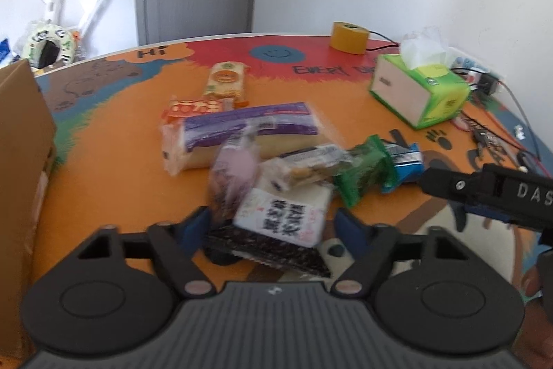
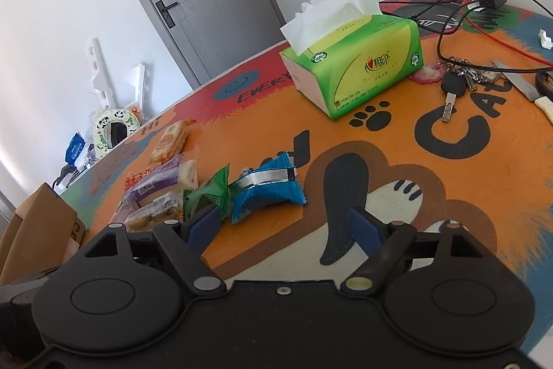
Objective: Organize snacks
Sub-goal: 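Grasp the white black-sesame snack pack with left tool while right tool grasps the blue bag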
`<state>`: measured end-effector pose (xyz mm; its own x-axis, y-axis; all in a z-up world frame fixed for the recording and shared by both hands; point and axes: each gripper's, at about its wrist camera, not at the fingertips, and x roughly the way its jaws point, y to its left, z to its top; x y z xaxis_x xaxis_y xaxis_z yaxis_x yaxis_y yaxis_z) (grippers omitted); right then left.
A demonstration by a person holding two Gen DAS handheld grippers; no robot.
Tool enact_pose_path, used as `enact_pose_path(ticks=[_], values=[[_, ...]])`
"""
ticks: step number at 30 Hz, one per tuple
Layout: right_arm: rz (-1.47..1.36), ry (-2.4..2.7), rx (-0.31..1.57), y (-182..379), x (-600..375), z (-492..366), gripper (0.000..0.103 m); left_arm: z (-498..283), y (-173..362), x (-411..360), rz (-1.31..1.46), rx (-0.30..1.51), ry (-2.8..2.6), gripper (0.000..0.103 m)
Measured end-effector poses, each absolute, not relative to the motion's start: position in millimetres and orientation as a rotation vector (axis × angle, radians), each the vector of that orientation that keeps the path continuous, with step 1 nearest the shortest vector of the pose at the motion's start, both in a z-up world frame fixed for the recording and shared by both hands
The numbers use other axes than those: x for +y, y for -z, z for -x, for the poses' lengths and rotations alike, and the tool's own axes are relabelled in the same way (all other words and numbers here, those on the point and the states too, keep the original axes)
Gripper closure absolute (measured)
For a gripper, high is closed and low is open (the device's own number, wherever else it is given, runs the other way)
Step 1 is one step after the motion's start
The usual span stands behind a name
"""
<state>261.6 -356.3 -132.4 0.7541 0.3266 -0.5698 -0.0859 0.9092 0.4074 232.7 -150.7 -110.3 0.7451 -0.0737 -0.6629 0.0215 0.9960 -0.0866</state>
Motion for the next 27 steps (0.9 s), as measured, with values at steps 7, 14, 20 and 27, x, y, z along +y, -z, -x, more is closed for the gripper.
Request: enact_pose_path(ticks=[7,14,20,27], values=[[-0.363,-0.243,0.678,131.3,-345.7,-266.1,0.022,-225.7,106.7,-132.3,0.117,0.747,0.054,0.041],[-0.342,-0.24,0.674,132.8,-338.1,-268.7,0.022,-217.5,105.0,-117.2,0.149,0.746,0.009,0.041],[-0.351,-0.232,0.667,133.6,-339.8,-272.9,0.029,-213.0,100.8,-109.4,0.148,0.739,-0.029,0.041],[-0.335,-0.227,0.666,133.8,-334.3,-282.7,0.039,-217.4,102.4,-108.6,0.14,0.748,-0.036,0.037]])
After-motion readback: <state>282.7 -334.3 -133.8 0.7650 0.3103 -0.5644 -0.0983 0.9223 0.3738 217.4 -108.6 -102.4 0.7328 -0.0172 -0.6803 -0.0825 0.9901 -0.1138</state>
